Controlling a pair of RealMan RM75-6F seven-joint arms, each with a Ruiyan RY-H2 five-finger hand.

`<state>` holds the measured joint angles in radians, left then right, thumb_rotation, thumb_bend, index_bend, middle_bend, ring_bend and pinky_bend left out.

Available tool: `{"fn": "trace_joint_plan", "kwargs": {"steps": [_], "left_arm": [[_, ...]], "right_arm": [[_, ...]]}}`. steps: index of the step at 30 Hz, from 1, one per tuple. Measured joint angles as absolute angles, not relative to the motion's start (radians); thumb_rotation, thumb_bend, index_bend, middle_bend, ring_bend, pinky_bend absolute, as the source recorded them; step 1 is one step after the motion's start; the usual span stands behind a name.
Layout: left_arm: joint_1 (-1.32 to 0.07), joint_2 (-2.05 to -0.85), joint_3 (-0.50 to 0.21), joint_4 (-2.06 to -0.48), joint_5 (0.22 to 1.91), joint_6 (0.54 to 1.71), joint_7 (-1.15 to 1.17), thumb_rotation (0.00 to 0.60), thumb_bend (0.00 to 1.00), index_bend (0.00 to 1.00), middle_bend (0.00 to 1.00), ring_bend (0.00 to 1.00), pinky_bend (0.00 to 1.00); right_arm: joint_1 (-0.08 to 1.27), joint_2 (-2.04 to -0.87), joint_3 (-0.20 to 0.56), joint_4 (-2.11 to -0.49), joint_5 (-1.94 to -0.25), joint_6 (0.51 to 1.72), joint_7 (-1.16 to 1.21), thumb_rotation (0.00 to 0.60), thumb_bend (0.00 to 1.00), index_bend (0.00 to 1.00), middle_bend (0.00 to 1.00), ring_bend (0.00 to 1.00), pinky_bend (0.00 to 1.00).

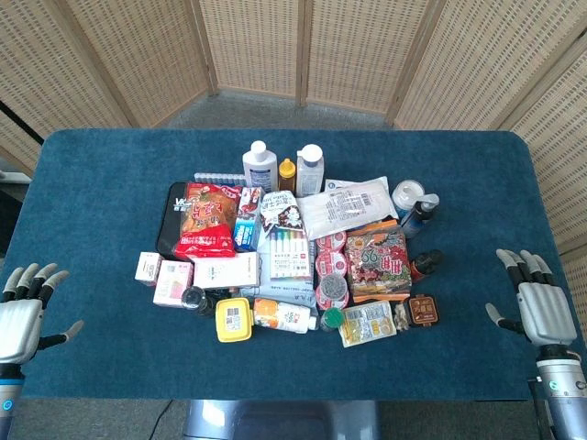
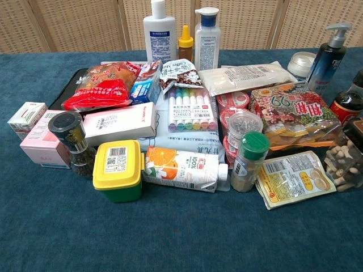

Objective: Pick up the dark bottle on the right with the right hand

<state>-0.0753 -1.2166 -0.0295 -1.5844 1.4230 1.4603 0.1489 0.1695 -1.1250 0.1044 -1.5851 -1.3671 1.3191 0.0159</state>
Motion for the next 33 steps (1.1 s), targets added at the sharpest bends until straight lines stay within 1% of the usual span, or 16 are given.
{"fn": "trace_joint_plan", "kwargs": {"steps": [14, 33], "left_arm": [[-0.056, -1.206, -0.022, -1.589, 1.443, 1.487, 0.132, 0.492, 0.18, 0.19, 0.15, 0.09, 0.0], [-0.061, -1.185, -0.034, -1.616, 1.443, 1.486, 0.142, 0.493, 0.18, 0.18, 0.15, 0.09, 0.0]], "right_arm": [[0.178, -1.132, 0.096, -1.559, -1.398, 1.306, 0.087, 0.591, 0.29, 0.0, 0.0, 0.0, 0.0], [0.302, -1.205, 0.113, -1.407, -1.437, 1.147, 0.351, 0.588, 0.29, 0.0, 0.0, 0.0, 0.0]]}}
